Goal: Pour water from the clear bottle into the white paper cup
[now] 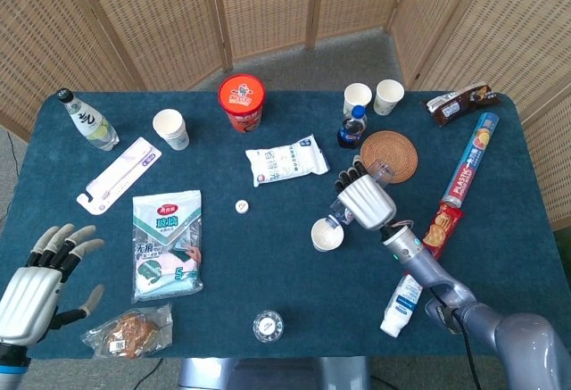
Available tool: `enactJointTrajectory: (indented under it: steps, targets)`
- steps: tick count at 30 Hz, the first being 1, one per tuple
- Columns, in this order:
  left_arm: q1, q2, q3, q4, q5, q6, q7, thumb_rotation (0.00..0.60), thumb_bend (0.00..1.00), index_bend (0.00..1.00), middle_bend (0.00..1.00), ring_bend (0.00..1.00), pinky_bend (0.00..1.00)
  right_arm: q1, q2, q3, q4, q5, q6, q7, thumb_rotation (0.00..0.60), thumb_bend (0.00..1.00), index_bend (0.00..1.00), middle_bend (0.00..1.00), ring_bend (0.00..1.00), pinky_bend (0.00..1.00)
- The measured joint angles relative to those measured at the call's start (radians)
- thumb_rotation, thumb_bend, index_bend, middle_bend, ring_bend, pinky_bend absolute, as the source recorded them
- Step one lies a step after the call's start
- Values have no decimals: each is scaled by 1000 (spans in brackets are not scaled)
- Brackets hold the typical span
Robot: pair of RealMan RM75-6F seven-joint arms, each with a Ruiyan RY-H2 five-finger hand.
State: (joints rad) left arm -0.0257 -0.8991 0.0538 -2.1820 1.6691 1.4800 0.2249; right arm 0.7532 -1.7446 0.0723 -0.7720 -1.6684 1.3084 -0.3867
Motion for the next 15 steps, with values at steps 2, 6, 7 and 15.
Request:
enactJointTrajectory:
  steps: [2,6,7,15]
  targets:
    - [0,1,0,-2,0,-1,2,529,416,205,162,75,0,-1,-1,2,1,2,5,1,600,263,594,556,549,316]
    - [-1,0,1,-5,1,-3,5,527,416,205,162,75,0,-1,-1,1,2,0,9,0,600,263,595,556,549,316]
    - [-1,0,1,-5,1,-2,6,527,415,205,162,74,0,-1,-1,0,2,0,8,1,600,263,595,556,549,316]
    - [0,-2,1,-5,0,-2,8,528,416,205,162,75,0,-6,7,5,-23,16,-3,16,600,261,594,556,549,316]
